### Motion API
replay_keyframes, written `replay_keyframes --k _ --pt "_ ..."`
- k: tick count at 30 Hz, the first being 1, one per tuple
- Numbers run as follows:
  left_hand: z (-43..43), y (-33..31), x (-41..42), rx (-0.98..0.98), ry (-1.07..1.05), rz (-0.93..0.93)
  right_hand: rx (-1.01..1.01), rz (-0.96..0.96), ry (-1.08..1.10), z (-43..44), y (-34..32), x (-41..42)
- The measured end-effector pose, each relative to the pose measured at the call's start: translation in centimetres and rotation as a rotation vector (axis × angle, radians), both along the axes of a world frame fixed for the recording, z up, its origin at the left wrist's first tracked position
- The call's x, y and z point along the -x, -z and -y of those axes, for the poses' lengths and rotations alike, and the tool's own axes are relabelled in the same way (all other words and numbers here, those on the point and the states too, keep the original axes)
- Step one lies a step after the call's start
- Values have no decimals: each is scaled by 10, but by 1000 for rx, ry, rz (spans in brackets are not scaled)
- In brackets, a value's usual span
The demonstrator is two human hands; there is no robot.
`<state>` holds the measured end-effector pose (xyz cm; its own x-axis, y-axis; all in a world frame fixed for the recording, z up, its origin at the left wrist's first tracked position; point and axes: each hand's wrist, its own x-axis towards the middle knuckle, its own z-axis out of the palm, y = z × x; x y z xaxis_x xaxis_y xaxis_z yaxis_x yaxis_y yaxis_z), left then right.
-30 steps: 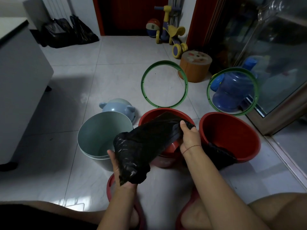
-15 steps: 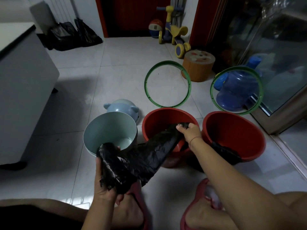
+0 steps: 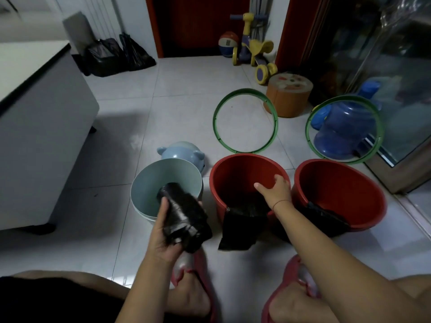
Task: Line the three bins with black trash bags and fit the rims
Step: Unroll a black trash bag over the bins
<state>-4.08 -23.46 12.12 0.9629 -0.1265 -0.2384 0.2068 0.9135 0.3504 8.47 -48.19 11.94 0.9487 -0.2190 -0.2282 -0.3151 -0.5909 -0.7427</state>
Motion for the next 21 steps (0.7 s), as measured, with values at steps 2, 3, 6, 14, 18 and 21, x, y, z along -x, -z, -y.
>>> replay_keyframes --k 2,3,6,14,18,21 --pt "18 -7 -10 -58 63 -30 -196 158 -62 -16 -24 18" --pt "27 -11 -15 -93 75 -52 -335 215 -134 -26 -36 31" --pt "49 -17 -28 -134 83 -70 -498 278 -401 -50 -60 73" --pt "68 -30 -34 -99 117 -47 -393 390 -474 -53 -65 95" --pt "66 -27 -28 -106 169 -36 -468 382 -367 -52 -66 84" --pt "60 -23 -21 -94 165 -24 -733 235 -244 -50 -67 77"
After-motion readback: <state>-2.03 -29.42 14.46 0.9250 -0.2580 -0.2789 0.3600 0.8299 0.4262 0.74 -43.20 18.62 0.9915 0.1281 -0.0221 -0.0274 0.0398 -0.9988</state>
